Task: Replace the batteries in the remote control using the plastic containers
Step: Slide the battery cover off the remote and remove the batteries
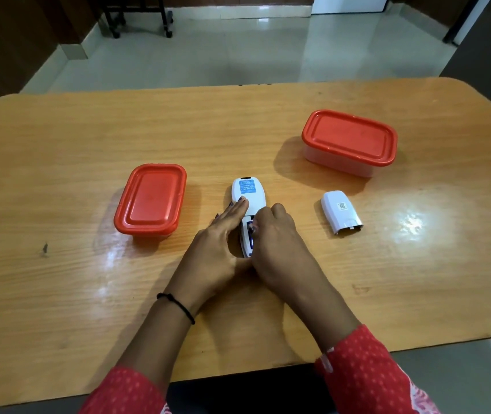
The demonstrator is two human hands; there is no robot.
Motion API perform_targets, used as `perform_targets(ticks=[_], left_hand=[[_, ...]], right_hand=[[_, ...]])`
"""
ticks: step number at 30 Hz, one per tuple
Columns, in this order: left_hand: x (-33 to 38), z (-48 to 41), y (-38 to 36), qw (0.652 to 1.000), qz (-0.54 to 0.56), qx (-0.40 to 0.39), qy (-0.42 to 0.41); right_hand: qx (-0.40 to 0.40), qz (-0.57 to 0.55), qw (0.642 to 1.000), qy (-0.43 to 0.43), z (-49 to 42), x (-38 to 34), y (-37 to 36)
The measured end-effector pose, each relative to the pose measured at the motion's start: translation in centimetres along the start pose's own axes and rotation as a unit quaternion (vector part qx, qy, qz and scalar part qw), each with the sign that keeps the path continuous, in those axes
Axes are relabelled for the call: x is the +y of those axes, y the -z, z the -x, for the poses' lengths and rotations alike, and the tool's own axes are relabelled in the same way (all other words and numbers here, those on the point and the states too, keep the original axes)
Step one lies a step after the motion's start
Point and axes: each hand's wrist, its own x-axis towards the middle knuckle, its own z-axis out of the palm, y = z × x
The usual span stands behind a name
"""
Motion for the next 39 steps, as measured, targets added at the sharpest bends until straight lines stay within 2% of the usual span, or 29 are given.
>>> perform_targets(ticks=[5, 11, 16, 28, 37, 39], left_hand=[[0.2, 0.2, 0.0, 1.000, -0.013, 0.010, -0.009], [0.0, 0.1, -0.1, 1.000, -0.024, 0.004, -0.016], [-0.4, 0.0, -0.1, 0.999, -0.022, -0.002, -0.027], [-0.1, -0.1, 0.0, 0.998, -0.046, 0.001, -0.048], [0.1, -0.1, 0.1, 0.997, -0.051, -0.003, -0.049], [0.1, -0.2, 0.1, 0.997, -0.058, -0.002, -0.057]], right_hand=[[0.029, -0.092, 0.995, -0.001, 0.6, 0.9, 0.8], [0.011, 0.008, 1.000, 0.026, 0.0, 0.7, 1.3], [0.016, 0.068, 0.997, 0.007, -0.7, -0.2, 0.5], [-0.029, 0.028, 0.999, -0.033, -1.8, -0.8, 1.2], [-0.047, 0.008, 0.999, -0.027, -2.2, 0.0, 1.6], [-0.061, -0.025, 0.997, -0.026, -2.2, -0.2, 2.0]])
